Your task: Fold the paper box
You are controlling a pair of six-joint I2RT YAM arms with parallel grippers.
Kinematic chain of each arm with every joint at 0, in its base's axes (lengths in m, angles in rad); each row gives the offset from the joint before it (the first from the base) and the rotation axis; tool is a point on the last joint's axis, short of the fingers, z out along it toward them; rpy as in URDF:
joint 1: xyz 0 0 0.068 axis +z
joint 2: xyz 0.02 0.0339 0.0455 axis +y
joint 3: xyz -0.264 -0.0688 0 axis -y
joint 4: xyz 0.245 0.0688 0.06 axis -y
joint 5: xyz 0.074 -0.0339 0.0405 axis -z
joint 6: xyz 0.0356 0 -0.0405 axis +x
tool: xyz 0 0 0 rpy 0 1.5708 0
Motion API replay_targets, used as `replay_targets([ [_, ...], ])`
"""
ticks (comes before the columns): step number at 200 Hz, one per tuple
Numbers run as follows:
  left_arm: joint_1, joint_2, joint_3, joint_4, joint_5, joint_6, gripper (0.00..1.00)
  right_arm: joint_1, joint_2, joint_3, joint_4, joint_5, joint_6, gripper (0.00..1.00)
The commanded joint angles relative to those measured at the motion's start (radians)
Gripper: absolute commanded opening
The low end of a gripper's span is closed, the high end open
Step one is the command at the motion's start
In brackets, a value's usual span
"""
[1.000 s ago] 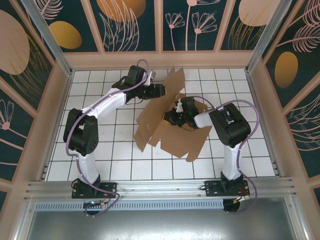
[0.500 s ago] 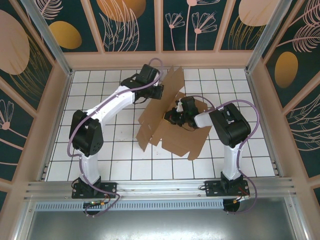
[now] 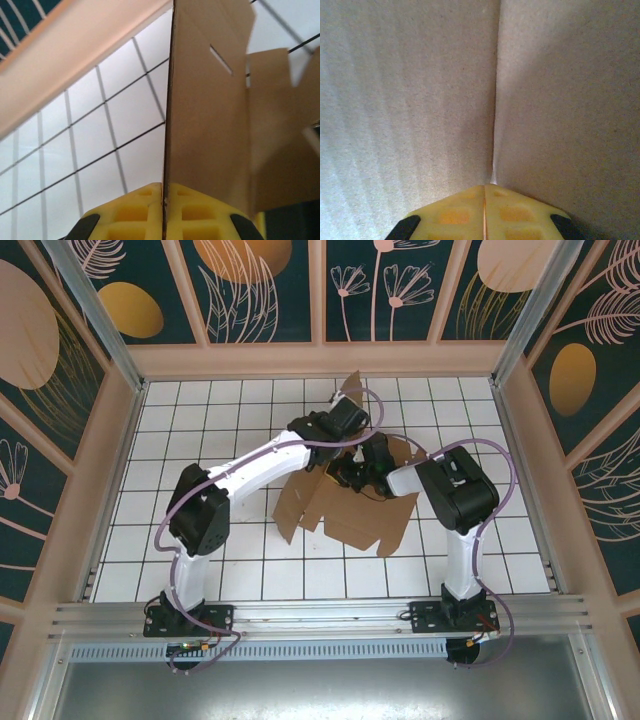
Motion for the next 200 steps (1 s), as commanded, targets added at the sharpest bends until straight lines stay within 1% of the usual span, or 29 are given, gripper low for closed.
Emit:
replay_targets([
  [1, -0.010, 0.039, -0.033, 0.021, -0.206, 0.051, 0.00, 0.006, 0.027, -0.010, 0.059, -0.013, 0.050, 0.13],
  [21, -0.011, 0.029, -0.060, 0.066, -0.253, 0.096, 0.00, -0.015, -0.015, -0.043, 0.081, -0.026, 0.050, 0.22],
  [42, -0.010, 0.013, -0.096, 0.118, -0.290, 0.145, 0.00, -0.073, -0.102, -0.124, 0.116, -0.045, 0.050, 0.32],
  [59, -0.010, 0.005, -0.111, 0.145, -0.310, 0.170, 0.00, -0.127, -0.182, -0.180, 0.093, -0.048, 0.027, 0.33],
  [76, -0.011, 0.001, -0.116, 0.163, -0.323, 0.189, 0.00, -0.166, -0.256, -0.211, -0.001, -0.027, -0.031, 0.34],
  [98, -0.011, -0.009, -0.135, 0.202, -0.339, 0.223, 0.00, -0.175, -0.322, -0.211, -0.187, 0.052, -0.132, 0.30],
  [114, -0.011, -0.013, -0.142, 0.228, -0.351, 0.248, 0.00, -0.176, -0.353, -0.209, -0.303, 0.126, -0.182, 0.25],
  [130, -0.016, -0.011, -0.140, 0.244, -0.357, 0.268, 0.00, -0.178, -0.368, -0.220, -0.354, 0.182, -0.211, 0.18],
  [142, -0.022, -0.001, -0.138, 0.259, -0.366, 0.285, 0.00, -0.187, -0.358, -0.236, -0.351, 0.175, -0.213, 0.12],
  [153, -0.026, 0.014, -0.135, 0.269, -0.369, 0.298, 0.00, -0.192, -0.341, -0.249, -0.329, 0.148, -0.206, 0.09],
  [175, -0.034, 0.043, -0.126, 0.282, -0.389, 0.320, 0.00, -0.180, -0.300, -0.274, -0.262, 0.087, -0.170, 0.08],
  [200, -0.049, 0.070, -0.124, 0.304, -0.416, 0.352, 0.00, -0.138, -0.250, -0.286, -0.186, 0.039, -0.116, 0.08],
])
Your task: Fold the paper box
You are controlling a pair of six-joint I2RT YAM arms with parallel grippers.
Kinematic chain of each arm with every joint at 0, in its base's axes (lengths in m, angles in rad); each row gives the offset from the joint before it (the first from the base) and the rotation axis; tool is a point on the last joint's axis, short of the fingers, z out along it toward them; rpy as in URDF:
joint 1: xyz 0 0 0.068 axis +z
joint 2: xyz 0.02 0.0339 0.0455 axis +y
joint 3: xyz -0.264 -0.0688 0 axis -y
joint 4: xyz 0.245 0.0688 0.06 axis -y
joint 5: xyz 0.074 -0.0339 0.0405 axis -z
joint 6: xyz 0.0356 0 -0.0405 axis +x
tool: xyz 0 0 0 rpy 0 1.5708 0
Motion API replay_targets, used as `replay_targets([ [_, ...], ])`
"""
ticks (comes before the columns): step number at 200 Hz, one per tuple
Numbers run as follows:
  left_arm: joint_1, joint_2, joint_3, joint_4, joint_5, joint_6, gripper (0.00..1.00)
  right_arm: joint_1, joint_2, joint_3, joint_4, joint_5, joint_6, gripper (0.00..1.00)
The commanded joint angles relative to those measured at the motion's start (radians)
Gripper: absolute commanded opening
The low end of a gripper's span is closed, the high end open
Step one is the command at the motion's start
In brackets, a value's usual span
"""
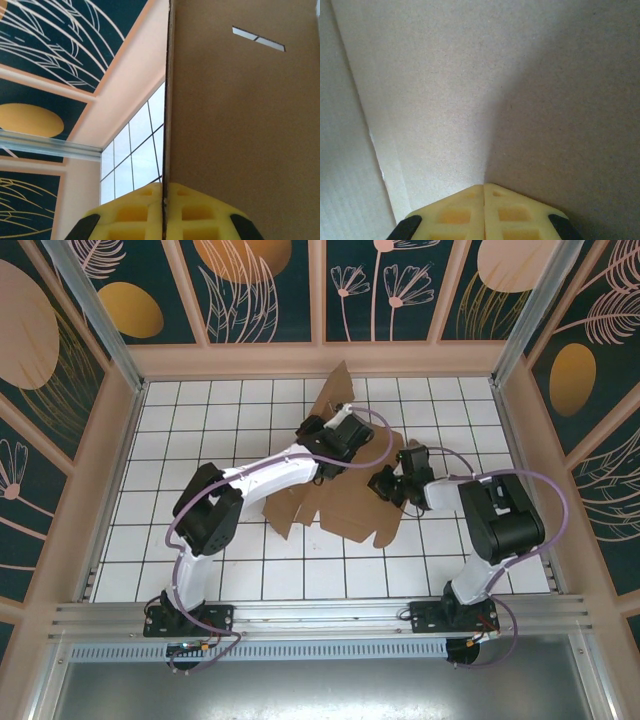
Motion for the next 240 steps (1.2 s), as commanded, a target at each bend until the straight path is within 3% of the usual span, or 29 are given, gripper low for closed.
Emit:
replay_targets([
  [1, -0.016, 0.040, 0.011, 0.055, -0.071, 0.040, 0.00, 0.040, 0.051, -0.022, 0.060, -0.049, 0.047, 0.08],
  [56, -0.020, 0.071, -0.026, 0.101, -0.105, 0.088, 0.00, 0.136, 0.149, -0.057, 0.359, -0.147, 0.266, 0.09],
  [88, -0.020, 0.082, -0.137, 0.283, -0.185, 0.231, 0.00, 0.152, 0.179, -0.073, 0.515, -0.184, 0.369, 0.10],
  [119, -0.019, 0.116, -0.212, 0.417, -0.249, 0.342, 0.03, 0.133, 0.170, -0.078, 0.506, -0.173, 0.366, 0.10],
  [180, -0.018, 0.120, -0.231, 0.441, -0.239, 0.338, 0.06, 0.068, 0.140, -0.123, 0.540, -0.179, 0.361, 0.13],
  [240, -0.011, 0.078, -0.358, 0.891, -0.228, 0.725, 0.01, -0.144, -0.087, -0.090, 0.387, -0.192, 0.275, 0.36],
])
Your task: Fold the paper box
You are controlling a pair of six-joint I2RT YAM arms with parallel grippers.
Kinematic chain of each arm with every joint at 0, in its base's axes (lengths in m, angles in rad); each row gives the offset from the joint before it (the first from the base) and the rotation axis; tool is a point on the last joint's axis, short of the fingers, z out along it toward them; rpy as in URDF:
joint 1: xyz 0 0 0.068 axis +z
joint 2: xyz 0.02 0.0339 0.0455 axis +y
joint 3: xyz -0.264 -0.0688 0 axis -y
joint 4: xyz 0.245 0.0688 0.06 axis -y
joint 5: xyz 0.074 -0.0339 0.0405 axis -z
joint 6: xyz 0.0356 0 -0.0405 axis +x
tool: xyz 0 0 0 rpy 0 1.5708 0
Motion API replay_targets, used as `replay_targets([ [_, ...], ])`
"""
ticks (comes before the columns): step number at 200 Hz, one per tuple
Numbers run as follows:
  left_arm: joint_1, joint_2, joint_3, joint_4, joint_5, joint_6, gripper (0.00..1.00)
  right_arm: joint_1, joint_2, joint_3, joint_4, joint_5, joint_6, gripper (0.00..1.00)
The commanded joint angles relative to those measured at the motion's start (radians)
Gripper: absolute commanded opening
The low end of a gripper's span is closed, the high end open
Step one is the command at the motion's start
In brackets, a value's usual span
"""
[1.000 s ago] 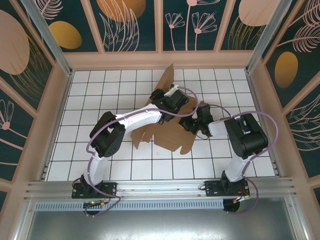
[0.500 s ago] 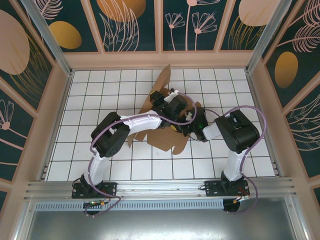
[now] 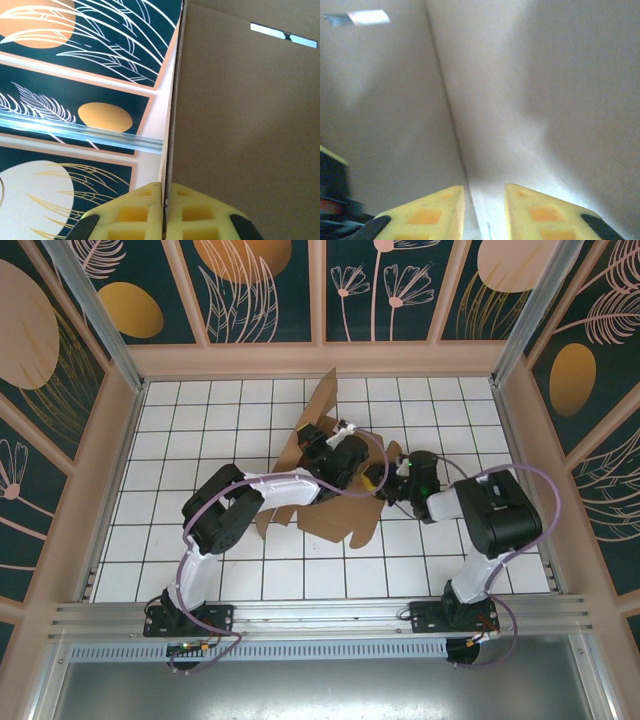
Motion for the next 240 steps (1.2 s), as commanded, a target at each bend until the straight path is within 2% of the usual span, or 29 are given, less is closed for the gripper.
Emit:
replay_targets([
  [1, 0.007, 0.031, -0.073, 0.190, 0.070, 0.171, 0.01, -0.081, -0.089, 0.050, -0.086, -0.004, -0.052, 0.37],
  [23, 0.007, 0.033, -0.120, 0.374, 0.114, 0.332, 0.00, -0.138, -0.130, 0.148, -0.183, -0.005, -0.101, 0.46],
  [48, 0.007, 0.034, -0.168, 0.533, 0.171, 0.468, 0.00, -0.157, -0.116, 0.313, -0.325, -0.018, -0.179, 0.57],
  [78, 0.008, 0.052, -0.174, 0.676, 0.209, 0.588, 0.01, -0.184, -0.088, 0.385, -0.268, -0.072, -0.167, 0.65],
  [111, 0.007, 0.051, -0.203, 0.775, 0.263, 0.679, 0.01, -0.145, 0.018, 0.543, -0.348, -0.166, -0.228, 0.66],
  [155, 0.009, 0.072, -0.258, 0.965, 0.314, 0.778, 0.00, -0.097, 0.104, 0.602, -0.347, -0.216, -0.267, 0.68],
  [172, 0.010, 0.066, -0.258, 0.970, 0.320, 0.781, 0.00, -0.083, 0.122, 0.611, -0.345, -0.222, -0.280, 0.69],
  [197, 0.009, 0.060, -0.253, 0.968, 0.325, 0.795, 0.01, -0.068, 0.173, 0.619, -0.219, -0.281, -0.228, 0.67],
  [209, 0.010, 0.055, -0.257, 0.966, 0.328, 0.795, 0.01, -0.061, 0.199, 0.629, -0.150, -0.314, -0.194, 0.63],
  [240, 0.009, 0.044, -0.277, 0.960, 0.328, 0.789, 0.03, -0.049, 0.235, 0.654, -0.100, -0.317, -0.182, 0.55],
])
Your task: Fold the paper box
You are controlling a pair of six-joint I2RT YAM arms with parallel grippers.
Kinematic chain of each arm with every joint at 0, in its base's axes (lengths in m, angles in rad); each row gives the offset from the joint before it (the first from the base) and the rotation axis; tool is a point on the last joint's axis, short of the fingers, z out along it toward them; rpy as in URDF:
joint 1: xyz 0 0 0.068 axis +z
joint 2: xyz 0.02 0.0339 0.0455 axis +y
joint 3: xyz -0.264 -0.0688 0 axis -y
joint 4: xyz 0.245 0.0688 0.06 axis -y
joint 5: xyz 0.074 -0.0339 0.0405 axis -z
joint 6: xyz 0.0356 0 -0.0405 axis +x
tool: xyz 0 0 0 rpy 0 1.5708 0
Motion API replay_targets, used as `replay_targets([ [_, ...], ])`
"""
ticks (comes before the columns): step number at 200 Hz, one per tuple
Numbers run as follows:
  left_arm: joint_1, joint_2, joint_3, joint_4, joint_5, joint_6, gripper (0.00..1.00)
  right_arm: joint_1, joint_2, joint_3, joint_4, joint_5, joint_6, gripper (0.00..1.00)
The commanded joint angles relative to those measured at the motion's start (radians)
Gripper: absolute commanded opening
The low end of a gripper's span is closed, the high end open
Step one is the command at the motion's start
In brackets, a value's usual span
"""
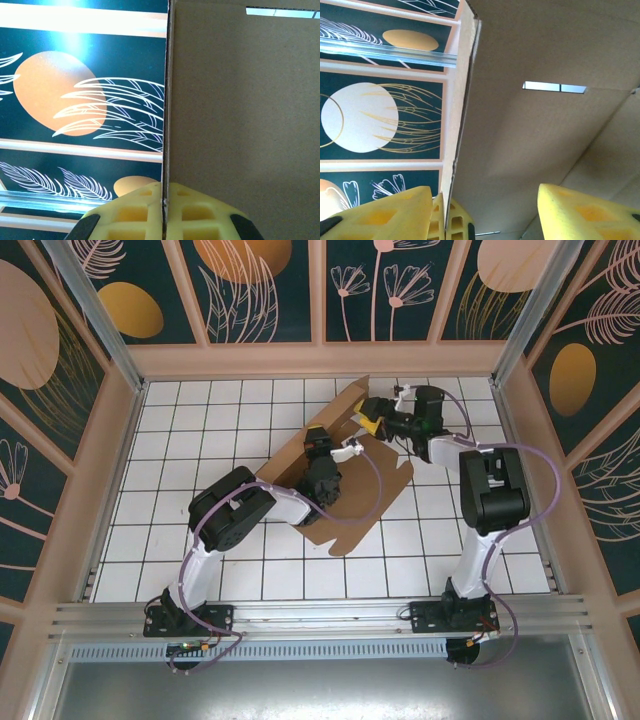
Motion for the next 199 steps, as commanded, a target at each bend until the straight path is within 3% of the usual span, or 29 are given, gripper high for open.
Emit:
replay_targets([
  [1, 0.004, -0.002, -0.020, 0.048, 0.012, 0.008, 0.03, 0.015, 0.027, 0.049, 0.113, -0.049, 0.020, 0.55],
  [66, 0.003, -0.015, -0.022, 0.012, 0.019, -0.004, 0.06, 0.021, 0.120, 0.112, 0.151, -0.061, 0.056, 0.51],
  [161, 0.003, -0.034, -0.029, -0.030, 0.023, -0.037, 0.11, 0.041, 0.228, 0.173, 0.329, -0.083, 0.183, 0.26],
  [199, 0.003, -0.033, -0.030, -0.034, 0.026, -0.042, 0.11, 0.042, 0.245, 0.156, 0.444, -0.092, 0.252, 0.25],
])
